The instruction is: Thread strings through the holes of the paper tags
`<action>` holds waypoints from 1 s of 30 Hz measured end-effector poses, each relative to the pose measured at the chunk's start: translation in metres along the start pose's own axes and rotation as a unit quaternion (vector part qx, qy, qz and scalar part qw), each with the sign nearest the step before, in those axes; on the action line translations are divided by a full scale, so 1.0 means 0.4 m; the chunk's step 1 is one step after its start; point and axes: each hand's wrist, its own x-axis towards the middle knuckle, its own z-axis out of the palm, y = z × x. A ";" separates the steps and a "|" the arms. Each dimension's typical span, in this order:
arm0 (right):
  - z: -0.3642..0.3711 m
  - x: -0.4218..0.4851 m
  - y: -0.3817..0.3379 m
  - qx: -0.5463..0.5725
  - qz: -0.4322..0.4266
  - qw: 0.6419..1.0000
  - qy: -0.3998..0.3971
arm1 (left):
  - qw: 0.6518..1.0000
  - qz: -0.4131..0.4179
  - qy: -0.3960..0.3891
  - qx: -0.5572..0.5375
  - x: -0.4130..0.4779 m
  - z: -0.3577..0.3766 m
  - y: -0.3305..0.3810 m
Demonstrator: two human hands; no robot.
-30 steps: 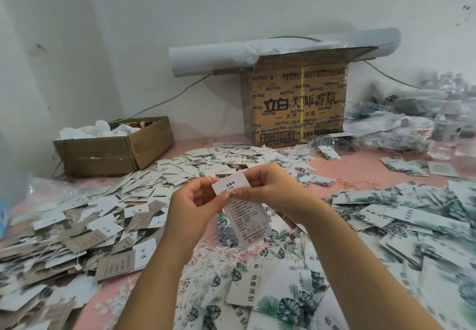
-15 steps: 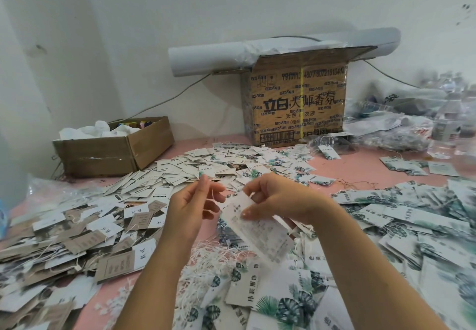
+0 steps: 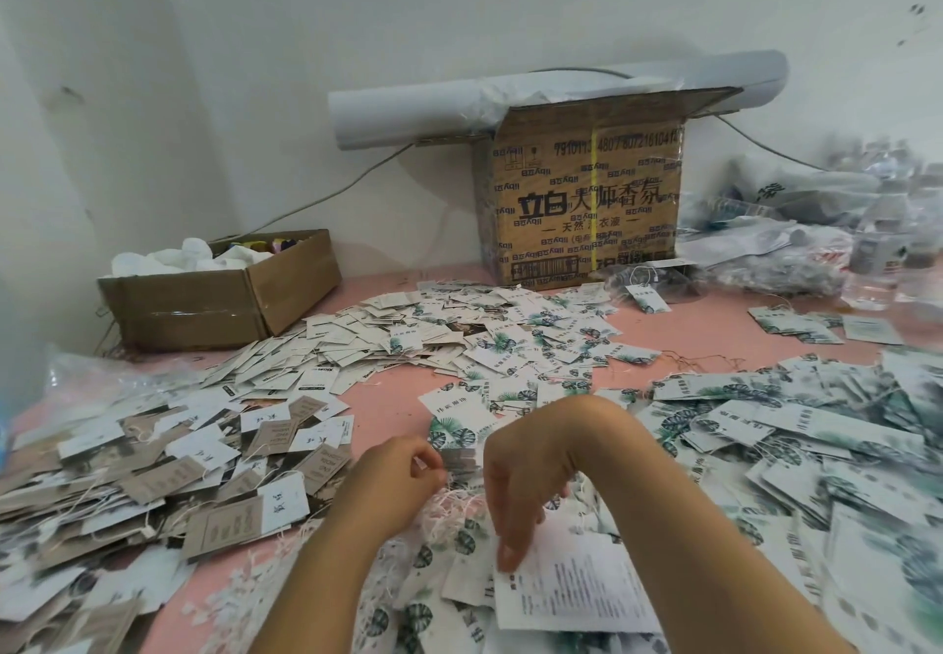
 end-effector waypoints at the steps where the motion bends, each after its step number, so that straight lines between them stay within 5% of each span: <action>1: 0.000 -0.001 -0.001 0.003 -0.003 1.000 0.002 | 1.000 0.000 0.017 0.012 -0.002 0.009 0.003; 14: 0.000 0.018 0.026 0.080 0.011 0.991 0.107 | 0.995 -0.002 0.081 0.065 -0.014 0.060 0.008; 21: -0.002 0.048 0.054 0.127 0.002 0.962 0.241 | 0.986 0.051 0.043 -0.153 0.000 0.028 0.017; 30: 0.006 0.081 0.058 0.183 -0.072 0.923 0.332 | 0.947 0.079 0.074 -0.302 -0.010 -0.030 0.057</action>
